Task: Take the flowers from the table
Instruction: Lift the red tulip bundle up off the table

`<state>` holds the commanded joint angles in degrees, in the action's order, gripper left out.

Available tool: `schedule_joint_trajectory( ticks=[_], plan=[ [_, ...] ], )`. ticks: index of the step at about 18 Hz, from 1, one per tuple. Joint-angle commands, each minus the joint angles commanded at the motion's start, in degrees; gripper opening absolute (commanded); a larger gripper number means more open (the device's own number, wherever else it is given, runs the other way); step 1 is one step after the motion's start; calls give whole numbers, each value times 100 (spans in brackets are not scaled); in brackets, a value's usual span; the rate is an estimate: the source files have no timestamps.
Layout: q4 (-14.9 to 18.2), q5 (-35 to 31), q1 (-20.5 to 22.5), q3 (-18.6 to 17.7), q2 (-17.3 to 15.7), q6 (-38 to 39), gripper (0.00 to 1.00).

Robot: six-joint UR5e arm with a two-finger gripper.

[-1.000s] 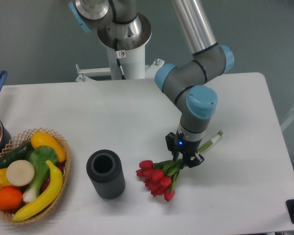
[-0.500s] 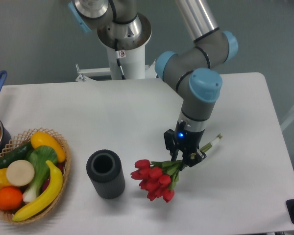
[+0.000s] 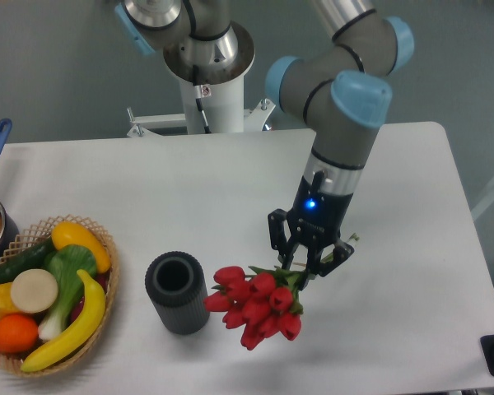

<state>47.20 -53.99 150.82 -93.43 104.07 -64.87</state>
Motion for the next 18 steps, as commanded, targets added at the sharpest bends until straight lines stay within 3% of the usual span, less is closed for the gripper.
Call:
schedule_joint_trajectory(
  ticks=[3, 8, 18],
  plan=[
    [0, 756, 246, -9, -185, 517, 40],
    [-9, 1249, 475, 26, -230, 642, 40],
    [-9, 1382, 545, 18, -230, 668, 40]
  ],
)
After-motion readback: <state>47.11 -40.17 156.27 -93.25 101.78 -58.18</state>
